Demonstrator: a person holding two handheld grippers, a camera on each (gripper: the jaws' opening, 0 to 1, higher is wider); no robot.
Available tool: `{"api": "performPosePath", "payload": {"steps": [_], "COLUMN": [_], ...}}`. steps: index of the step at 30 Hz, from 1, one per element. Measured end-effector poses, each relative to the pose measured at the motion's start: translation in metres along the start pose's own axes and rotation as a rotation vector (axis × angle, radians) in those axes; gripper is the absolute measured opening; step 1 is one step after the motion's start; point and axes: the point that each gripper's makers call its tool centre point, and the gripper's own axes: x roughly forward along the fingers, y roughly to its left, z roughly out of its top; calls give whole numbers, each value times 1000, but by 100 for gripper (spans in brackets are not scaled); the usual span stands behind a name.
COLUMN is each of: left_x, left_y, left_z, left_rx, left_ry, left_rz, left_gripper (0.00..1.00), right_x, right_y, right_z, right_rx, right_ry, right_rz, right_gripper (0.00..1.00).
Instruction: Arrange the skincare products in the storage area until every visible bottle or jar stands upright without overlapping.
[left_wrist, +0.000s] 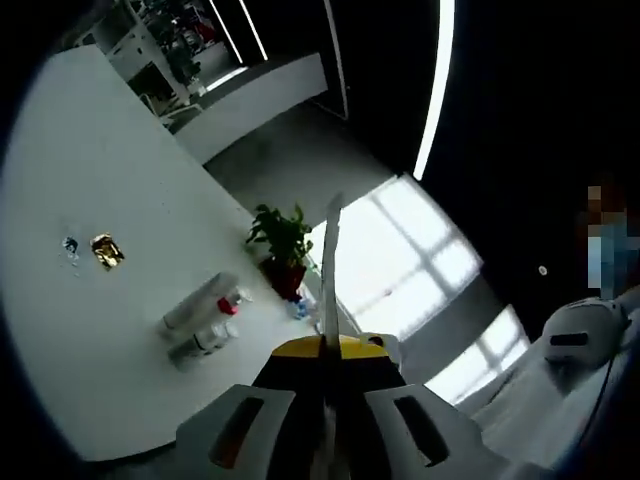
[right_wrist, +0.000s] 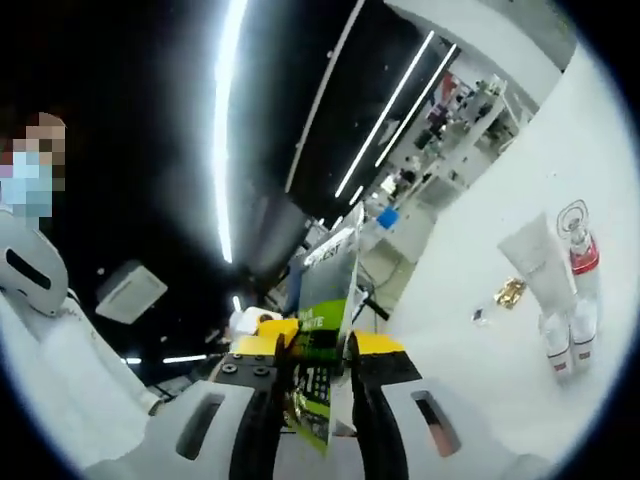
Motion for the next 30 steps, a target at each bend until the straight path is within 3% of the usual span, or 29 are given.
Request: {"api": "performPosePath", "payload": {"steps": [3, 10, 12, 23, 30], "left_x": [1, -1, 0, 2, -1], "left_y": [0, 2, 1, 0, 8], "left_z": [-6, -9, -8, -7, -28], "left_rx": [-41, -98, -116, -49, 6], "left_ry": [15, 17, 6, -24, 48], "left_rz": [-11, -18, -31, -34, 8], "left_gripper": [0, 1, 1, 2, 7], "right_x": [-1, -8, -8, -10, -9], "right_y": [-1, 11, 8, 6, 2], "right_z": [-4, -8, -7, -3, -2], "right_rx": [9, 101, 108, 167, 189], "right_ry": [12, 4, -8, -39, -54], "right_rz": [2, 72, 62, 66, 53], "right_gripper": [12, 2, 2, 1, 1]}}
